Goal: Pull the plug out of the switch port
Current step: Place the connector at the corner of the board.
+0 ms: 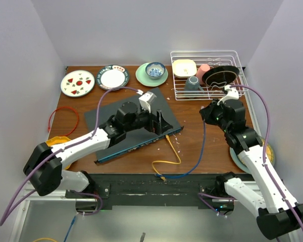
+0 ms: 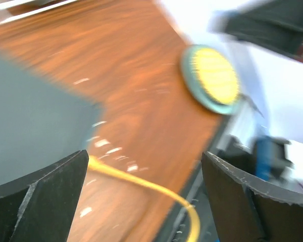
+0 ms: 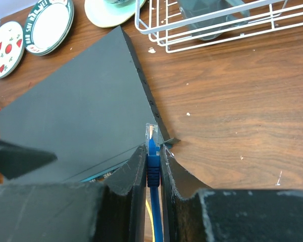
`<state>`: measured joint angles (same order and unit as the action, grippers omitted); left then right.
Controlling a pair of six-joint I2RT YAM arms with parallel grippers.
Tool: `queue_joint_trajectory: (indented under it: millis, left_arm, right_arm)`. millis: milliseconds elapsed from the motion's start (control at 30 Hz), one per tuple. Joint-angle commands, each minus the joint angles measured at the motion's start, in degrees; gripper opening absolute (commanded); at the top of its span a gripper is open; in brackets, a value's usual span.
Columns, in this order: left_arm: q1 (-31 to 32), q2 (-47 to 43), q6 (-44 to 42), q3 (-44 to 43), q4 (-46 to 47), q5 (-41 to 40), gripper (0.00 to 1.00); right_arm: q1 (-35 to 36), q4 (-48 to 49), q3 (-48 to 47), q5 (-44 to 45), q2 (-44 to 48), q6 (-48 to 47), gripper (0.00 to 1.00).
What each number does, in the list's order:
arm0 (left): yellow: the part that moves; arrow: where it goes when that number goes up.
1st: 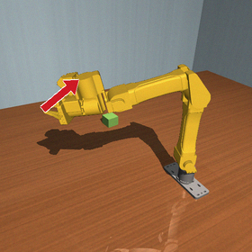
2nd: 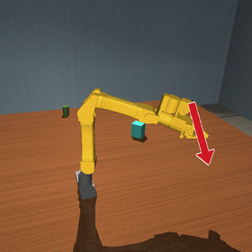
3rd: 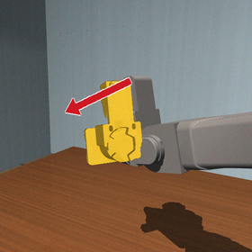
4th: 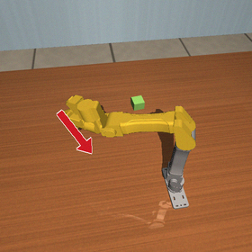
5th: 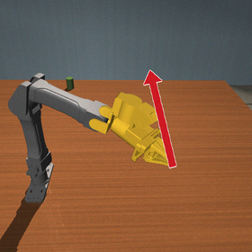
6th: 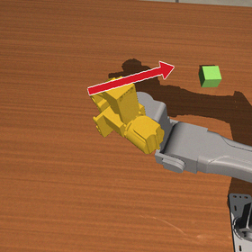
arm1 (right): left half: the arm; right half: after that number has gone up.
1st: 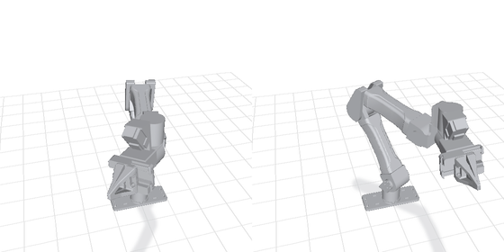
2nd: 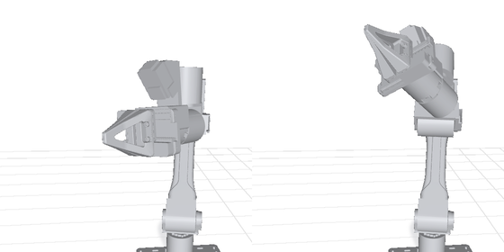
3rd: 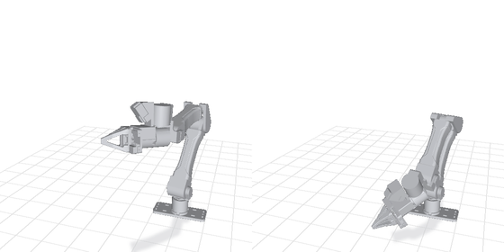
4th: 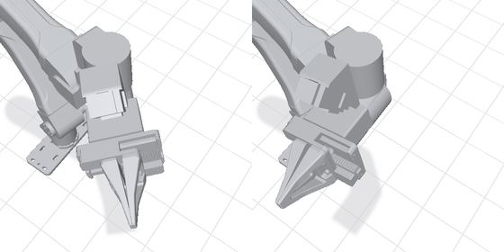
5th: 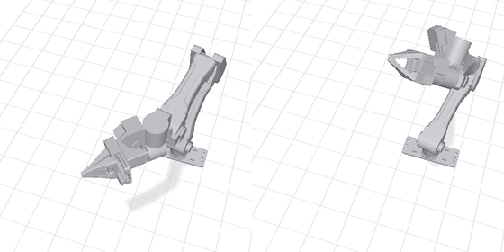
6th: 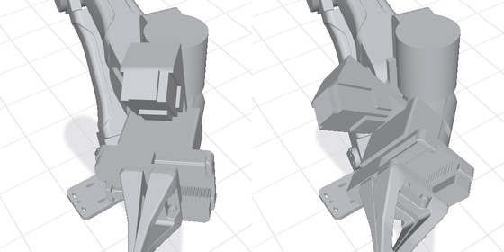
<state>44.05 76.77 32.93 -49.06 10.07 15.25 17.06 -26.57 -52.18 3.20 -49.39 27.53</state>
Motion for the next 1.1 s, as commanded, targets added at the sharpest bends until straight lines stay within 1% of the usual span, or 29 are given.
queue_joint_trajectory:
  millis: [0,67,100,167,200,233,300,367,433,567,800,900,1067]
  left_arm:
    - [3.83,-1.02,-3.3,0.8,16.11,11.29,1.0]
    - [5.51,0.83,-5.23,0.63,19.88,13.49,1.0]
    - [8.13,1.53,-6.37,0.28,20.51,13.93,1.0]
    - [11.3,4.08,-10.41,-0.94,20.17,9.82,1.0]
    - [14.28,4.87,-11.73,-1.13,20.26,6.85,1.0]
    - [15.44,6.18,-13.57,-0.95,20.69,5.42,1.0]
    - [17.81,6.98,-14.47,1.41,25.51,4.36,1.0]
    - [18.78,7.77,-14.47,4.57,32.26,4.53,1.0]
    - [19.93,9.0,-14.91,5.29,33.96,3.39,1.0]
    - [20.72,11.81,-15.17,4.15,34.85,2.25,1.0]
    - [22.13,19.98,-15.17,-1.91,33.44,4.35,0.99]
    - [22.48,20.96,-14.04,-1.83,35.02,5.58,0.97]
    - [23.36,20.08,-12.45,-0.07,39.06,7.51,0.97]
  right_arm:
    - [-0.1,1.61,0.42,-1.71,0.43,0.42,0.0]
    - [-0.18,1.69,0.5,-1.97,0.52,0.42,0.0]
    - [-0.18,1.78,0.59,-2.06,0.52,0.42,0.0]
    - [-0.18,1.87,0.68,-2.67,0.61,0.51,0.0]
    - [-0.18,2.04,0.68,-2.94,0.61,0.51,0.0]
    - [-0.18,2.13,0.85,-3.03,0.61,0.68,0.0]
    - [-0.1,2.75,1.21,-2.94,0.61,0.95,0.0]
    - [-0.19,3.8,1.82,-4.78,0.34,1.82,0.0]
    - [-0.18,4.5,2.43,-5.83,0.08,2.26,0.01]
    - [-0.18,5.12,2.7,-6.98,-0.36,2.44,0.01]
    - [-0.18,4.51,2.35,-6.89,0.17,2.35,0.01]
    - [-0.1,4.07,2.35,-6.28,0.78,2.09,0.01]
    - [-0.1,4.24,2.96,-6.45,0.96,2.18,0.01]
